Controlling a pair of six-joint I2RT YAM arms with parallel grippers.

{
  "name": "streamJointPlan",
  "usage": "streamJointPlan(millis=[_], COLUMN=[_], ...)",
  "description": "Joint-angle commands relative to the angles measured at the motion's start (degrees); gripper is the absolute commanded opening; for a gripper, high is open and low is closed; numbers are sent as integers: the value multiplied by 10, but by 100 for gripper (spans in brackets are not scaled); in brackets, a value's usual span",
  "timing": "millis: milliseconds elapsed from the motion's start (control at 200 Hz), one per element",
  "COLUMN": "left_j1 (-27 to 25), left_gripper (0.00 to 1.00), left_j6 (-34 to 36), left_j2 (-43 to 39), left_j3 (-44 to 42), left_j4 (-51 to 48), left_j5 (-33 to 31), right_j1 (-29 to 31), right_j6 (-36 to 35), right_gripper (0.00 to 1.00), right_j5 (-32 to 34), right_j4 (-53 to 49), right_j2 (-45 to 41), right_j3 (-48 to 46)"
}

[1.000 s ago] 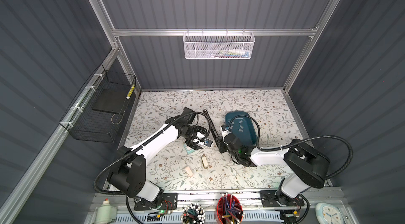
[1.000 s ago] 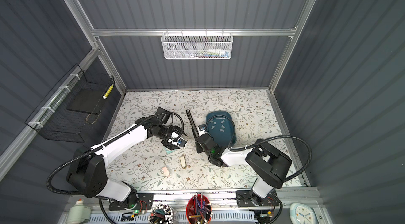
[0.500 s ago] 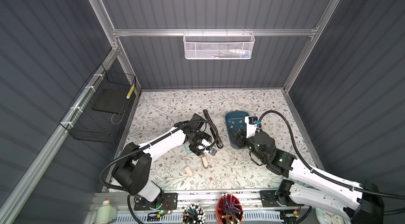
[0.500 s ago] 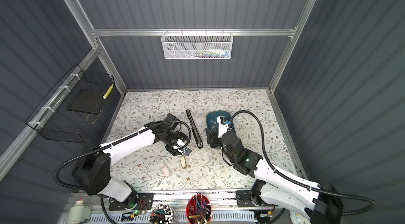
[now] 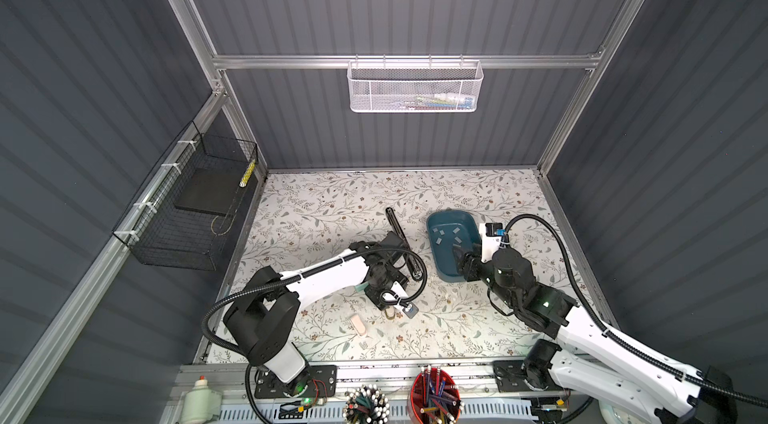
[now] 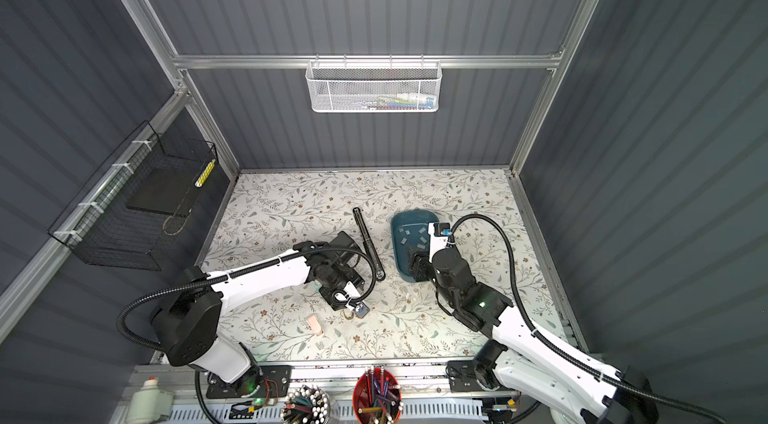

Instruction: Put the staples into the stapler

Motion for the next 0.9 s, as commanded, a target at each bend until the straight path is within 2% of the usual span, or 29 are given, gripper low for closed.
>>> streamJointPlan(millis=[0, 130, 460, 680, 895], left_j1=[0, -4, -34, -39, -39], left_gripper=[70, 69, 70, 66, 58], left_j6=[-13, -28, -20, -19, -18], left_j2=[-38, -36, 14, 31, 50], left_j3=[8, 15, 15, 13, 14], left_j4=[-51, -80, -61, -53, -50], left_j5=[-18, -21, -12, 3, 1], right_j1=[-4, -5, -6, -7, -8], right_j6=[3, 6, 8, 10, 11], right_gripper=[70, 72, 73, 73, 74], right_j5=[-2, -5, -5, -2, -1], right_j4=[-9, -4, -10, -11, -8], right_j2=[-10, -21, -30, -32, -32], right_j3=[-8, -16, -21, -25, -25])
